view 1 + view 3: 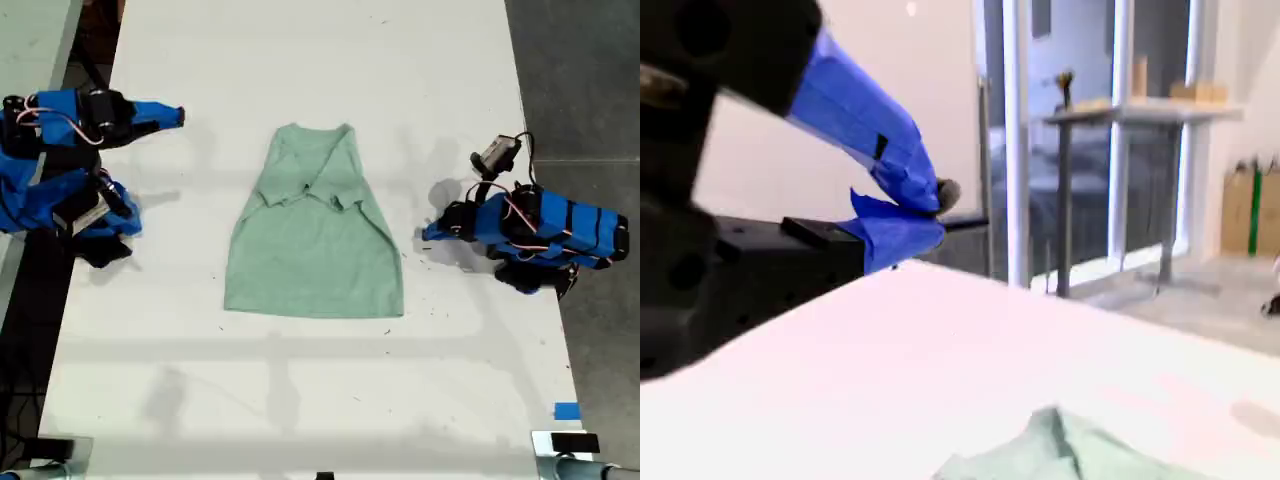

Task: Fold t shirt

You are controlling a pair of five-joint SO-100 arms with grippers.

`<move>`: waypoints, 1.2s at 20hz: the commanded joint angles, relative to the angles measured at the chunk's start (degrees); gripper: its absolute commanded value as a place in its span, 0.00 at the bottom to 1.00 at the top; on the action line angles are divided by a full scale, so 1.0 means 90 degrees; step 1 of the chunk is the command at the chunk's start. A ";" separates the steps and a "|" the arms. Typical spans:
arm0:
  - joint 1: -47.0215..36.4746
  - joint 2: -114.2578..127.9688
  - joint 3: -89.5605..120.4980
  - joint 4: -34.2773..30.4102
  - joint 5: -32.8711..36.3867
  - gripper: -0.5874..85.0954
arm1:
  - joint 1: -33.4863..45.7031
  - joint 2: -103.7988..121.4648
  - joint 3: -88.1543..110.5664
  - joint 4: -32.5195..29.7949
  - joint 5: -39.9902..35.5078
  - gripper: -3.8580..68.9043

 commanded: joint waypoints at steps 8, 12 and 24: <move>0.0537 0.2637 0.5039 -0.1221 0.0225 0.01 | -0.0059 0.0078 0.0283 -0.0029 0.0020 0.04; 0.0400 0.2637 0.5059 -0.1162 0.0166 0.01 | -0.0068 0.0078 0.0283 -0.0020 0.0020 0.04; 0.0371 0.2637 0.5068 -0.1123 0.0107 0.01 | -0.0059 0.0078 0.0283 -0.0020 0.0039 0.04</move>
